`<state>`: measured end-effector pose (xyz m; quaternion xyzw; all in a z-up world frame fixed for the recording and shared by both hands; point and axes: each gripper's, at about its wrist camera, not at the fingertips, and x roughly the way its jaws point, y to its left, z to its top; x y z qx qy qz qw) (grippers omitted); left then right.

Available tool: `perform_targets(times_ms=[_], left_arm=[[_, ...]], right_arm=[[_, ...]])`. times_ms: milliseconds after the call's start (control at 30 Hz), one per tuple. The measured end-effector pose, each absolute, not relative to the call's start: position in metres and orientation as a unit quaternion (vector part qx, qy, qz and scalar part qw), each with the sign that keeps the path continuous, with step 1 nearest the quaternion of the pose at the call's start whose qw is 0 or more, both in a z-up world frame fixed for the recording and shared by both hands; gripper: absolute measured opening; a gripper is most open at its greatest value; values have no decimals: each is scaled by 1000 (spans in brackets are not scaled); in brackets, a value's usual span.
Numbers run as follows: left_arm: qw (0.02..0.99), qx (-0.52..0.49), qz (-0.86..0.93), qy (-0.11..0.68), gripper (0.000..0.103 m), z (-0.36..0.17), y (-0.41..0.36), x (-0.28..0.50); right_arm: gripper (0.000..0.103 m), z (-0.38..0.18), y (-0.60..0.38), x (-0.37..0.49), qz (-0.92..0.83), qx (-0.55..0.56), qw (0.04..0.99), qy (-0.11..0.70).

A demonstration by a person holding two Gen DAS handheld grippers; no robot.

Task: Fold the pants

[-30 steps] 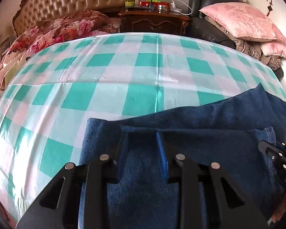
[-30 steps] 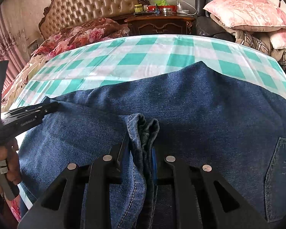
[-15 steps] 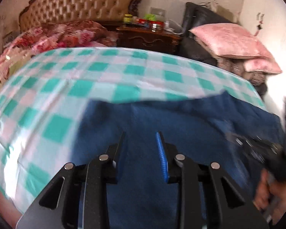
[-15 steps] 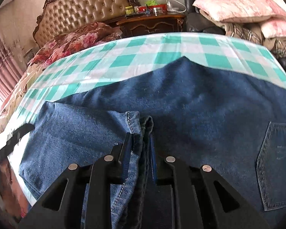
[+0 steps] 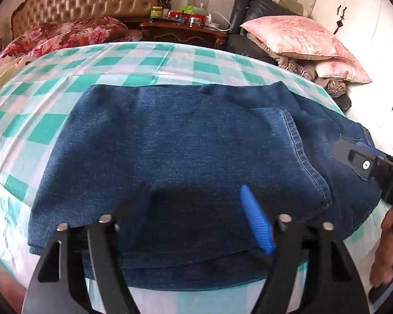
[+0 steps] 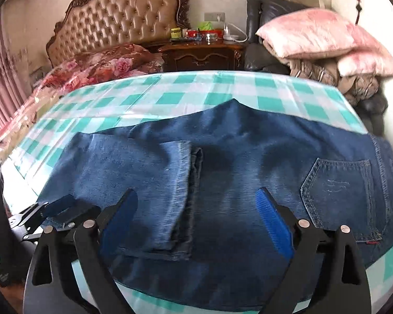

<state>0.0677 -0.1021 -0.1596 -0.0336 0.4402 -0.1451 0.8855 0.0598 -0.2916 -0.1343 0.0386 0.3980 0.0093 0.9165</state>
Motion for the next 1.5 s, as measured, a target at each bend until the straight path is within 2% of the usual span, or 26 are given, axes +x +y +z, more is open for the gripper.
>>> perform_targets(times_ms=[67,200,333,433,567,600,667,700,733,767,800,867,900,1200,1500], left_arm=[[883,-40,-131,449,91,-157,-103,69],[908,-29,-104,404,101,-139,-91,59],[939,50,-68,333,101,-120,-79,53],[933,96,-108,331,101,-122,-73,47],[931,110,-85,338,101,-131,-72,40],[926,95,-90,353,99,-135,-69,41],[916,57,-88,388,56,-147,-58,48],[911,47,-81,401,50,-151,-53,50],[907,41,-75,413,44,-157,-47,52],[905,33,-78,416,41,-160,-42,53],[906,25,-83,415,41,-161,-38,51],[905,13,-94,415,41,-162,-31,50],[905,11,-97,414,41,-162,-30,50],[924,-61,-49,374,41,-147,12,41],[908,-47,-53,413,41,-168,16,40]], right_arm=[[88,-133,-278,60,-11,20,920,391],[88,-132,-269,60,-26,7,922,386],[89,-135,-268,62,-5,42,919,391],[89,-145,-266,70,-14,30,911,411],[89,-146,-260,63,-27,-6,920,390],[89,-147,-255,63,-25,-17,920,390],[88,-146,-249,60,-17,-22,923,383],[87,-146,-246,60,-16,-23,924,382],[79,-149,-242,61,-18,-31,921,388],[67,-152,-239,63,-19,-42,918,395],[63,-158,-237,64,-15,-51,914,402],[40,-169,-239,67,-9,-47,905,422],[38,-172,-240,68,-12,-43,902,429],[38,-180,-238,67,-21,-53,900,432],[38,-180,-242,68,-20,-50,898,437]])
